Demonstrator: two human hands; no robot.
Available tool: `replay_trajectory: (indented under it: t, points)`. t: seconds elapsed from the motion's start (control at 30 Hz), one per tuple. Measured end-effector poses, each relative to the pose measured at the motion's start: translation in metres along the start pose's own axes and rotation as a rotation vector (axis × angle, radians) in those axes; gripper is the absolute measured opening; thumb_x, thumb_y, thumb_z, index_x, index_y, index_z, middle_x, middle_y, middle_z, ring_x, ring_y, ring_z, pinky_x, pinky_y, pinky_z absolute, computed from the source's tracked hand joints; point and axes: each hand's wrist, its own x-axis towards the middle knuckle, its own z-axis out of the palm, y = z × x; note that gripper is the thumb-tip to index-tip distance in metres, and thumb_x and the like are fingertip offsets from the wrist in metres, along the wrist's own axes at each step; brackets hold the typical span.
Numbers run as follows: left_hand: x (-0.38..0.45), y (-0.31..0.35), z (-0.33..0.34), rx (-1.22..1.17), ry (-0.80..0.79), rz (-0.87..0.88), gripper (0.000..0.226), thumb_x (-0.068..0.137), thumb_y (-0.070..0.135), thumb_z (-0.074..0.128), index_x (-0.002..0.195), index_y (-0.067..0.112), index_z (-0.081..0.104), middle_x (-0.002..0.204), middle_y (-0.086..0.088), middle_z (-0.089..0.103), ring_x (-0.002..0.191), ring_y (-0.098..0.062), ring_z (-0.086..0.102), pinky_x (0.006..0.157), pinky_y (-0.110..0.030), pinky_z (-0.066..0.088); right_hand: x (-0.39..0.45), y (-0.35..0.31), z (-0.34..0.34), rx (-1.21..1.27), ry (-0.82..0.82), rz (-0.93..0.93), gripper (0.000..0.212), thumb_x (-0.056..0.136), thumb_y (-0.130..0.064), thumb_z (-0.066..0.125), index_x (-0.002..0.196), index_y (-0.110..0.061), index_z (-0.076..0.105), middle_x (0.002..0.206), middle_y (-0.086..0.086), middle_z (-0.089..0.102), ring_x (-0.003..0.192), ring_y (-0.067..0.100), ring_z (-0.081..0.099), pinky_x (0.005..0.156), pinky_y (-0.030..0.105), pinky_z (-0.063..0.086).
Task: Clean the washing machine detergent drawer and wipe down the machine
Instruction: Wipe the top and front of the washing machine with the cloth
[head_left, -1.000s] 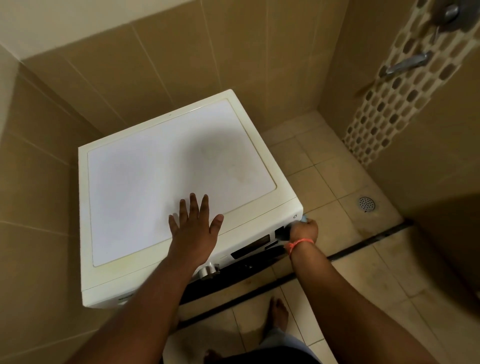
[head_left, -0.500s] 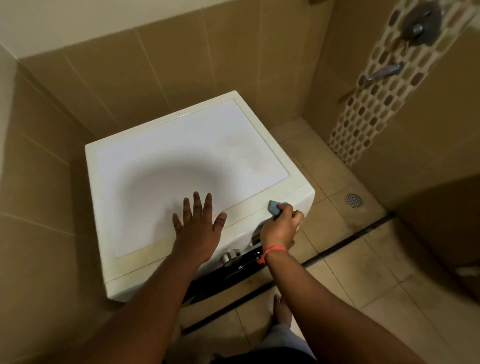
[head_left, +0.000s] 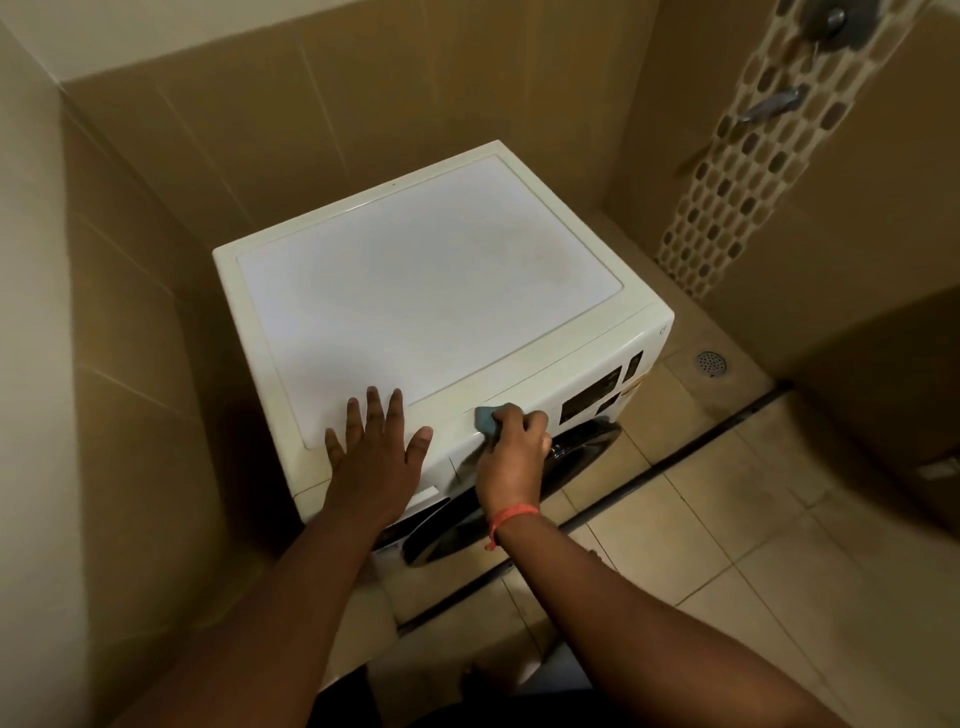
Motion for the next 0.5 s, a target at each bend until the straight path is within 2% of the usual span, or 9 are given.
replay_trajectory:
  t: [0.1,0.13,0.23,0.3,0.4,0.5]
  points:
    - [-0.004,0.000,0.003,-0.003,0.013,0.050,0.082,0.085,0.067,-0.004,0.157,0.027,-0.003,0.165,-0.004,-0.008,0.152,-0.027,-0.010,0.119,-0.057,0.000,-0.007,0.017,-0.013,0.136,-0.072,-0.009,0.025,0.089,0.003,0.055,0.109,-0.010,0.063,0.112,0.007,0.048,0.097,0.003,0.055,0.085,0.008,0.041]
    - [-0.004,0.001,0.002,0.006,0.020,0.072,0.085,0.082,0.068,-0.006,0.157,0.027,-0.002,0.165,-0.004,-0.008,0.152,-0.027,-0.010,0.118,-0.056,0.000,-0.009,0.025,-0.017,0.192,-0.030,0.071,0.022,0.091,0.000,0.055,0.109,-0.011,0.062,0.114,0.007,0.048,0.096,0.004,0.056,0.088,0.009,0.042]
    - [-0.003,0.001,0.000,0.017,0.038,0.097,0.087,0.081,0.068,-0.007,0.157,0.026,0.000,0.166,-0.005,-0.006,0.152,-0.027,-0.009,0.119,-0.057,0.001,-0.007,0.042,-0.020,0.357,0.148,0.440,0.017,0.095,-0.008,0.052,0.111,-0.014,0.057,0.118,0.007,0.047,0.087,0.007,0.054,0.093,0.026,0.048]
    - [-0.003,0.001,-0.001,0.009,0.039,0.101,0.087,0.082,0.068,-0.006,0.157,0.026,0.000,0.166,-0.005,-0.006,0.152,-0.027,-0.009,0.119,-0.057,0.001,0.000,0.045,-0.014,0.431,0.156,0.602,0.016,0.095,-0.008,0.051,0.110,-0.012,0.055,0.120,0.011,0.049,0.091,0.017,0.056,0.094,0.033,0.050]
    - [-0.004,0.001,-0.001,0.023,0.029,0.111,0.088,0.080,0.069,-0.008,0.157,0.026,-0.002,0.165,-0.004,-0.008,0.152,-0.026,-0.011,0.119,-0.056,0.000,0.005,0.040,0.004,0.501,0.110,0.707,0.015,0.093,-0.002,0.046,0.105,-0.011,0.051,0.119,0.014,0.049,0.098,0.026,0.058,0.094,0.041,0.051]
    - [-0.006,-0.001,-0.001,0.054,0.016,0.107,0.088,0.080,0.067,-0.009,0.157,0.026,-0.004,0.165,-0.005,-0.009,0.152,-0.026,-0.011,0.119,-0.056,0.000,0.000,0.043,0.019,0.513,0.073,0.767,0.017,0.092,0.000,0.042,0.098,-0.015,0.046,0.116,0.015,0.052,0.097,0.028,0.059,0.088,0.038,0.053]
